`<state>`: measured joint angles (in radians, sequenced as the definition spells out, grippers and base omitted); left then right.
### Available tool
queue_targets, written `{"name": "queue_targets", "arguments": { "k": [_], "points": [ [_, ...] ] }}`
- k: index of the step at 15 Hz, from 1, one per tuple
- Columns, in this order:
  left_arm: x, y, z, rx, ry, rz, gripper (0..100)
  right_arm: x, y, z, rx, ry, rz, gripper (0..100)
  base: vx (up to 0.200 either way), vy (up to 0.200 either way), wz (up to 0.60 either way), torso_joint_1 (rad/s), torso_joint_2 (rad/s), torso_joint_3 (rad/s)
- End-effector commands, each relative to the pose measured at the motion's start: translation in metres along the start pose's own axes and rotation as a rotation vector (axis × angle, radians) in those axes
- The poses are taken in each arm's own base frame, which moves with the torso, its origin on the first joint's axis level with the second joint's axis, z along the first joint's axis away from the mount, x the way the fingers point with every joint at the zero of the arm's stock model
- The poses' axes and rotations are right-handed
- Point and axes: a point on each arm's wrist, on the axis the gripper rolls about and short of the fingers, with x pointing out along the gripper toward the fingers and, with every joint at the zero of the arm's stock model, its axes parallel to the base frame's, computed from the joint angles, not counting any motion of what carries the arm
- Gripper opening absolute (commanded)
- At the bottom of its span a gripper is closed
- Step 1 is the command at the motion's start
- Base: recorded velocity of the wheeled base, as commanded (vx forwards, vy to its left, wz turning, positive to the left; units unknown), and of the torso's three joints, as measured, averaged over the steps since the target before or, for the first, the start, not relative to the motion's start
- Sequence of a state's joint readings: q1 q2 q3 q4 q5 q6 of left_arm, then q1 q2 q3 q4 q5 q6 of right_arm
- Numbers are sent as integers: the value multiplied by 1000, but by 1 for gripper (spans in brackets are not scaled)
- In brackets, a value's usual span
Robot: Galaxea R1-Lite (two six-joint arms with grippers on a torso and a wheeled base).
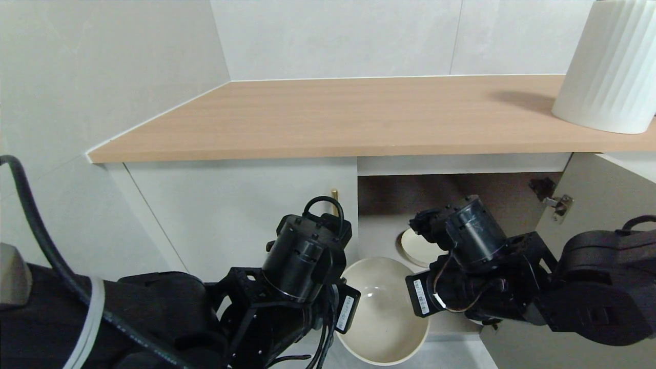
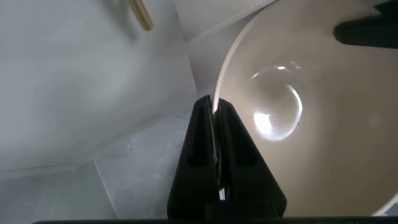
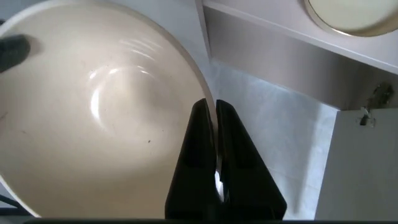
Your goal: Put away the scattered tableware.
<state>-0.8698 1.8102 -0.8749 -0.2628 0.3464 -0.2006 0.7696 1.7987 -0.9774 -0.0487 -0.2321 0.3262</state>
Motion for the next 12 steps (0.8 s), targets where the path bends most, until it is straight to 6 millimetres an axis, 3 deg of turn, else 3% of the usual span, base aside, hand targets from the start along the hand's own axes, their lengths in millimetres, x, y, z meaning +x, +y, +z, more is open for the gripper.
{"name": "queue_targets", "arguments": {
  "k": [1,5,6,10,12],
  "points": [
    [1,0,-1,2,5,3,0,1,0,-1,-2,5,-6,0,0,0,0,0,0,0],
    [0,0,-1,2,4,4,0,0,1,-2,-4,5,-4,0,0,0,0,0,0,0],
    [0,0,-1,1,0,16,100,1,1,-3,-5,8,-5,0,0,0,0,0,0,0],
    [-8,3,5,-9,-30,29,100,5,-7,0,67,10,-28,0,0,0,0,0,0,0],
    [-14,4,8,-17,-49,31,100,24,-45,4,204,30,-130,0,0,0,0,0,0,0]
  ]
}}
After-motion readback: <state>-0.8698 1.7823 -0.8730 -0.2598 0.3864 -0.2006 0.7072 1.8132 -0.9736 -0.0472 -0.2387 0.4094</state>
